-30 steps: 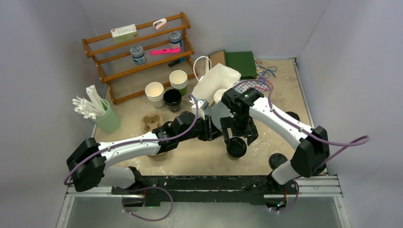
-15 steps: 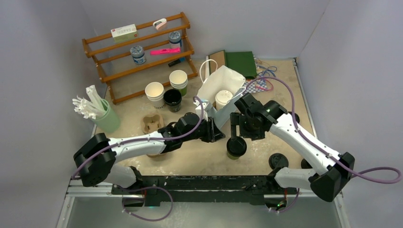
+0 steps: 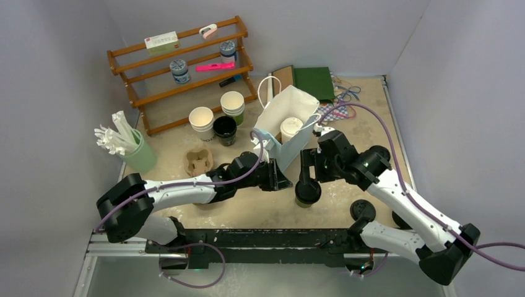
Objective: Pack the takeout coffee
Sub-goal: Close the cup lid on the coffee cup.
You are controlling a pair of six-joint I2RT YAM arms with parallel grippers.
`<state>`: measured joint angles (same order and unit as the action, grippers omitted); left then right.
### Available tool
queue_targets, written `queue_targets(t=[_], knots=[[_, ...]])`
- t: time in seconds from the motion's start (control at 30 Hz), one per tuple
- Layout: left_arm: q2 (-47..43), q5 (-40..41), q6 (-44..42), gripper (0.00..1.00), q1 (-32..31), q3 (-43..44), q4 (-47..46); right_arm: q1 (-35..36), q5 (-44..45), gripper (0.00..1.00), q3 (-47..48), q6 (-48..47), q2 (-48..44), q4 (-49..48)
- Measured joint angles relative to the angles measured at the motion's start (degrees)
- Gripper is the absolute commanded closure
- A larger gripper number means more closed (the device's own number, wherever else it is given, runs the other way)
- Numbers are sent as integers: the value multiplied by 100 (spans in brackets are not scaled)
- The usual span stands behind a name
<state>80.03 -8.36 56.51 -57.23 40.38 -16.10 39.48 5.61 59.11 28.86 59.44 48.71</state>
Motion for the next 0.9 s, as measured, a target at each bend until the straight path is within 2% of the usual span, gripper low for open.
queue_targets(t=[0.13,0.27,0.5,0.63,0.73,0.9], knots=[[74,-85,208,76,-31,-76,-48,0,-109,20,-258,-173,-254,-199],[271,-188,367,76,-68,-76,-212,0,-234,21,-507,-258,-247,-428],[555,-291,505,77,-127,-74,-398,0,-365,31,-638,-225,-177,-551],[743,-302,476,78,-129,101,-437,-2,-367,32,-741,-92,-334,-490],[914,-302,374,78,-129,321,-385,-17,-328,32,-807,33,-496,-372],[1156,-221,219,78,-129,638,-291,-11,-376,18,-815,337,-669,-133]])
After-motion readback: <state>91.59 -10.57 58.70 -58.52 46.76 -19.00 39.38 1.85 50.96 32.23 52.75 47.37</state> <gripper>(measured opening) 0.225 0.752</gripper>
